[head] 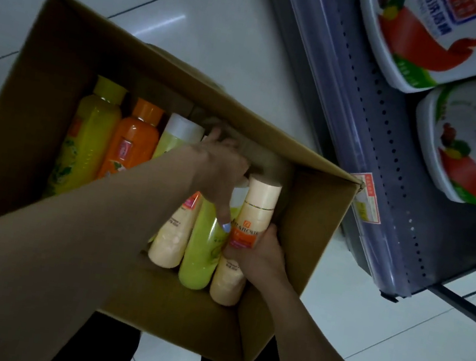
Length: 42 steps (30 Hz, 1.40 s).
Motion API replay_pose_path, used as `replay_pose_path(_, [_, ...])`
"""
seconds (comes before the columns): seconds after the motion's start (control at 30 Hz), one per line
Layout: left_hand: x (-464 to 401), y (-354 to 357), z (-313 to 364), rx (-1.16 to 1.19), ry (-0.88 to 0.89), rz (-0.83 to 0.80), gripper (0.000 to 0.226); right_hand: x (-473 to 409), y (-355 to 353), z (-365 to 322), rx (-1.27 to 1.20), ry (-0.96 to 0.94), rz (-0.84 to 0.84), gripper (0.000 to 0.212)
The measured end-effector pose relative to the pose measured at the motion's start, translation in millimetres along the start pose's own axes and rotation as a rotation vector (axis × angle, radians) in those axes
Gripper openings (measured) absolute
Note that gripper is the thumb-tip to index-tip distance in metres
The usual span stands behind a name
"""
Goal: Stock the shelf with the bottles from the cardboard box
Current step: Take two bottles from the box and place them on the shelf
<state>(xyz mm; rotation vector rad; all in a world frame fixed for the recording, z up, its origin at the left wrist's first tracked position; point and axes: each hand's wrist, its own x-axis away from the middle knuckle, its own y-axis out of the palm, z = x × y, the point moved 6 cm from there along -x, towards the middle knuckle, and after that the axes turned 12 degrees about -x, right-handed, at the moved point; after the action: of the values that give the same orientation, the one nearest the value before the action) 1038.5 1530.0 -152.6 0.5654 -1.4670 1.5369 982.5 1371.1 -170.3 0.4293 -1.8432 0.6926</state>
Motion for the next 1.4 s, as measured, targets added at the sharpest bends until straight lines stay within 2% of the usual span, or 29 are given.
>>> replay_pose_path(0.1, [32, -7, 3, 0.096, 0.004, 0.048, 0.103, 18, -4, -11, 0.007, -0.046, -0.001, 0.077])
replay_pose_path(0.2, [71, -17, 0, 0.337, -0.042, 0.063, 0.093, 48, -12, -28, 0.065, -0.083, -0.021, 0.081])
replay_pose_path(0.4, [173, -66, -18, 0.583, -0.102, 0.131, 0.075, 139, -31, -74, 0.049, -0.118, -0.162, 0.075])
replay_pose_path(0.6, [343, -181, -39, 0.766, -0.121, 0.401, 0.066, 302, -77, -167, 0.044, -0.289, -0.250, 0.055])
replay_pose_path(0.77, [502, -312, -35, 0.908, -0.093, 0.721, 0.071, 473, -121, -254, -0.012, -0.526, -0.252, 0.053])
replay_pose_path(0.87, [588, -378, -20, 1.019, 0.001, 0.880, 0.067, 571, -150, -295, -0.044, -0.671, -0.262, 0.039])
replay_pose_path(1.0, [675, -452, 15, 1.108, 0.236, 1.035, 0.060, 677, -199, -326, -0.145, -0.830, -0.198, 0.039])
replay_pose_path(1.17, [737, -535, 71, 1.069, 0.489, 1.141, 0.048, 771, -262, -341, -0.266, -1.023, -0.013, 0.042])
replay_pose_path(1.4, [738, -620, 142, 0.941, 0.626, 1.153, 0.051, 820, -344, -333, -0.387, -1.118, 0.283, 0.037])
